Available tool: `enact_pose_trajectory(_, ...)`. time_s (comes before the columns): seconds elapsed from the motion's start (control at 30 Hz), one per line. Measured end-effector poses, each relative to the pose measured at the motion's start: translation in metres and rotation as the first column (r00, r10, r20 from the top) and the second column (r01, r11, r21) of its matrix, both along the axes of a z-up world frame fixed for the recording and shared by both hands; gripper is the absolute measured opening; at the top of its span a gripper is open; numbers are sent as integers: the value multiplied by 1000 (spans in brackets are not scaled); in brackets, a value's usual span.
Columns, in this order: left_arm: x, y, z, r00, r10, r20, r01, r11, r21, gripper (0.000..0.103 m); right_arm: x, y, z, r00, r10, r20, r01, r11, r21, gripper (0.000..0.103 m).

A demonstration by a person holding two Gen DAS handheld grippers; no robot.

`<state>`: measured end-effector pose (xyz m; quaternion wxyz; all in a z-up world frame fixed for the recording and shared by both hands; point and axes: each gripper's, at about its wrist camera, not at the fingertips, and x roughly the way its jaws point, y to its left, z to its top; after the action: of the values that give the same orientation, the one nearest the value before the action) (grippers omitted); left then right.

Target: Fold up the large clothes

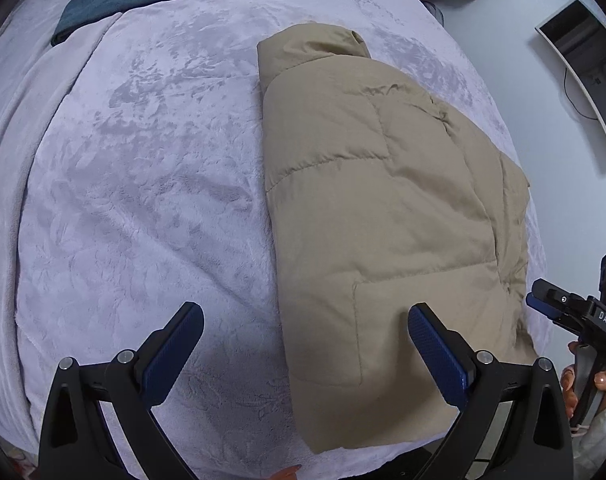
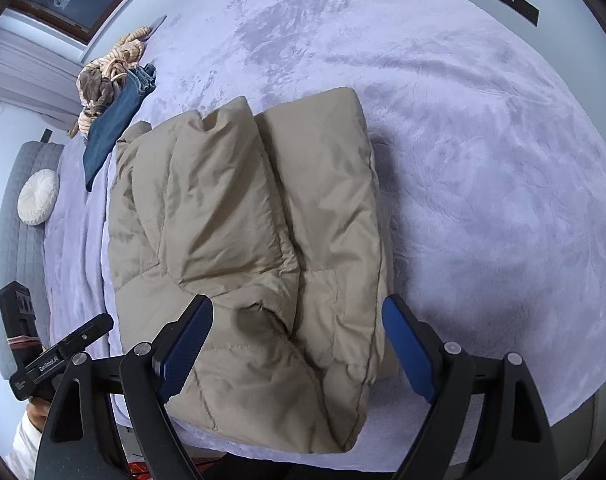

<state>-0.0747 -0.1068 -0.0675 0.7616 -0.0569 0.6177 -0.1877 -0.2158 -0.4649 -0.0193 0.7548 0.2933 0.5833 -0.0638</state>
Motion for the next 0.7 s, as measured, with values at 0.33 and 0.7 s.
enact_pose_trajectory(0.33, 28, -19, -25, 997, 37, -66, -43, 994, -98, 102, 31, -48, -38, 999, 40, -21, -38, 994, 103, 88)
enact_pose_trajectory(0.7, 36, -37, -37, 994, 0, -112, -16, 990, -142, 102, 43, -66, -87, 999, -21, 41, 5, 932, 362, 103)
